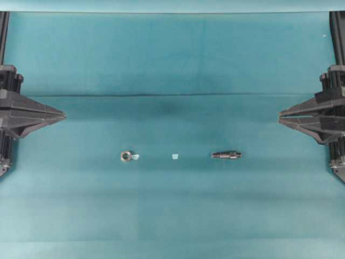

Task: Insert the washer onto the shaft with both hands.
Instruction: 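Move both grippers down toward the washer and the threaded shaft, then open both grippers and center left over washer, right over shaft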

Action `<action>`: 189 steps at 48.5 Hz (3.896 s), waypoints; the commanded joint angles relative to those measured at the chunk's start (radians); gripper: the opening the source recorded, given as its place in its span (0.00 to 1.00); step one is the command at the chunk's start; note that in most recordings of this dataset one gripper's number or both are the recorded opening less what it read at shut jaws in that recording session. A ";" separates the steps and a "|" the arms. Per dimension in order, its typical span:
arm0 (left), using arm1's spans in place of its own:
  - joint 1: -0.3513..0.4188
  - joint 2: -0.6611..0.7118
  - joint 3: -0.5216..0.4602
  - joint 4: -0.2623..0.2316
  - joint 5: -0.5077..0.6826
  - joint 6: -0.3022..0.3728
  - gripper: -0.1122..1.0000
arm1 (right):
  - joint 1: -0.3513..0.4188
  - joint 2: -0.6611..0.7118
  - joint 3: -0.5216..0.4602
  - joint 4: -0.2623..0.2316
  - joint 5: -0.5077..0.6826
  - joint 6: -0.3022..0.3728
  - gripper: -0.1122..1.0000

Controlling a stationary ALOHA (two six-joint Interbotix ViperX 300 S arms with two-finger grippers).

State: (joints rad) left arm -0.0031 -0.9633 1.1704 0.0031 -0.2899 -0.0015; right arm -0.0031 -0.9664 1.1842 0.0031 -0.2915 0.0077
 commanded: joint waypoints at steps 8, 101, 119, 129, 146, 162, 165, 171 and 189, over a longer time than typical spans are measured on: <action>0.012 0.132 -0.115 0.011 0.118 -0.055 0.12 | -0.025 0.012 -0.037 0.075 0.144 0.026 0.06; -0.009 0.963 -0.565 0.015 0.831 -0.055 0.12 | -0.044 0.724 -0.391 0.015 0.885 0.092 0.02; -0.023 0.976 -0.572 0.015 0.838 -0.054 0.12 | -0.044 0.770 -0.397 0.015 0.873 0.087 0.02; -0.025 0.976 -0.571 0.015 0.825 -0.044 0.12 | -0.044 0.772 -0.396 0.015 0.830 0.089 0.02; -0.020 0.974 -0.563 0.015 0.827 -0.044 0.19 | -0.038 0.795 -0.394 0.015 0.828 0.091 0.25; -0.028 0.969 -0.540 0.017 0.755 -0.028 0.95 | 0.014 0.813 -0.390 -0.029 0.816 0.043 0.94; -0.028 0.968 -0.535 0.017 0.746 -0.028 0.94 | 0.017 0.815 -0.390 -0.029 0.811 0.043 0.93; -0.028 0.968 -0.526 0.017 0.742 -0.026 0.93 | 0.018 0.815 -0.390 -0.029 0.808 0.040 0.94; -0.021 0.979 -0.495 0.017 0.712 -0.031 0.92 | 0.018 0.841 -0.388 -0.029 0.788 0.040 0.93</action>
State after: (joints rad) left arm -0.0276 0.0199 0.6826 0.0169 0.4295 -0.0307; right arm 0.0123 -0.1258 0.8023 -0.0245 0.5093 0.0568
